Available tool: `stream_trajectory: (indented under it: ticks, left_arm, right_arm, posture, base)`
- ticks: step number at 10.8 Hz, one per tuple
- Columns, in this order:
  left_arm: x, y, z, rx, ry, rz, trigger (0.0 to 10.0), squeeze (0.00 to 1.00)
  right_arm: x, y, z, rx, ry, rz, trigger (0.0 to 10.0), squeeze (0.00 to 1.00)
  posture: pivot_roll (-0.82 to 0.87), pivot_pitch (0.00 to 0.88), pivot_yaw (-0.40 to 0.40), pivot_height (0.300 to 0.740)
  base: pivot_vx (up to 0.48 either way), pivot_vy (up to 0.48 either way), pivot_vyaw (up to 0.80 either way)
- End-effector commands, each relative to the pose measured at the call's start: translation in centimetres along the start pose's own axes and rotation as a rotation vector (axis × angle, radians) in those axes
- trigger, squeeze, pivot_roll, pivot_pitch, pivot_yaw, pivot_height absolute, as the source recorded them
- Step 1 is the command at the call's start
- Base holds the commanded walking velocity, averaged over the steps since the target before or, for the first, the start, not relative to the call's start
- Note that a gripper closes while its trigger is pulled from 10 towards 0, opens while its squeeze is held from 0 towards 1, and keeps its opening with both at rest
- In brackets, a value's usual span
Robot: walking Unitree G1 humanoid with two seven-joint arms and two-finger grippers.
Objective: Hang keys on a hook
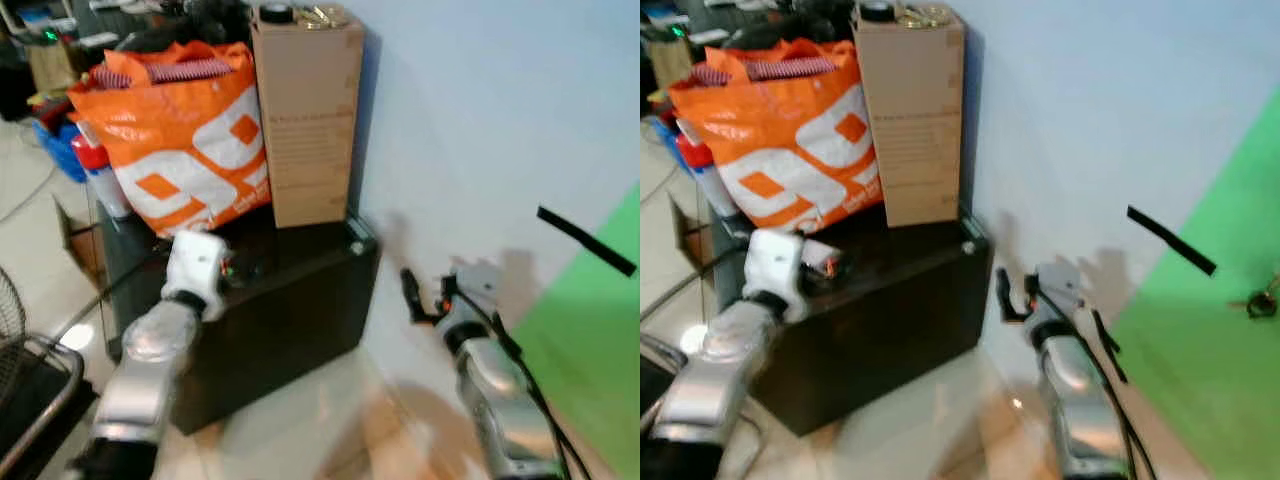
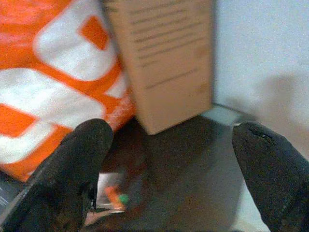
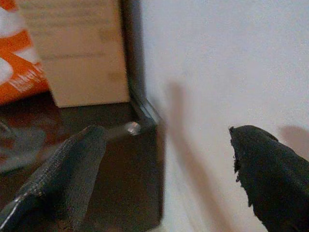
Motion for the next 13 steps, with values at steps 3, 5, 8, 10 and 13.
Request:
stream_trajectory:
  ticks: [3,5,8,10,13]
  left_arm:
    - [-0.48,0.10,0.84,0.012,0.031,0.002,10.0,0.00]
    - [-0.53,0.16,1.01,0.016,0.033,0.003,10.0,0.00]
    - [-0.46,0.17,1.00,0.016,0.033,0.004,10.0,0.00]
    - [-0.57,0.13,1.05,0.016,0.035,0.007,10.0,0.00]
    - [-0.65,0.17,1.08,0.015,0.038,0.008,10.0,0.00]
  right_arm:
    - [0.24,0.21,0.63,0.015,0.009,-0.010,10.0,1.00]
    - [0.22,0.41,0.82,0.017,0.009,-0.008,10.0,1.00]
    - [0.36,0.53,0.89,0.018,0.005,-0.008,10.0,1.00]
    - [0.41,0.67,0.86,0.016,-0.001,-0.007,10.0,1.00]
    - [1.06,0.84,0.85,0.011,0.001,-0.040,10.0,1.00]
  posture:
    - [-0.05,0.000,0.008,0.740]
    - [-0.05,0.000,0.007,0.740]
    - [-0.05,0.000,0.000,0.740]
    - [-0.04,0.000,-0.001,0.740]
    - [-0.04,0.000,0.001,0.740]
  base:
    - [0.342,0.000,0.79]
    - [0.341,0.000,0.80]
    - [0.342,0.000,0.80]
    - [0.339,0.000,0.80]
    - [0.340,0.000,0.27]
Point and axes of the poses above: a point about 5 cm out from each wrist's last joint towards the gripper, its own y axis pointing out of the wrist towards the gripper, its own z axis along the axis of the wrist's last joint, x = y × z, the point moved 6 cm from there along y, pointing out of the wrist towards the gripper, and after that the axes turned 11 degrees about -y, right-handed, at the moved point
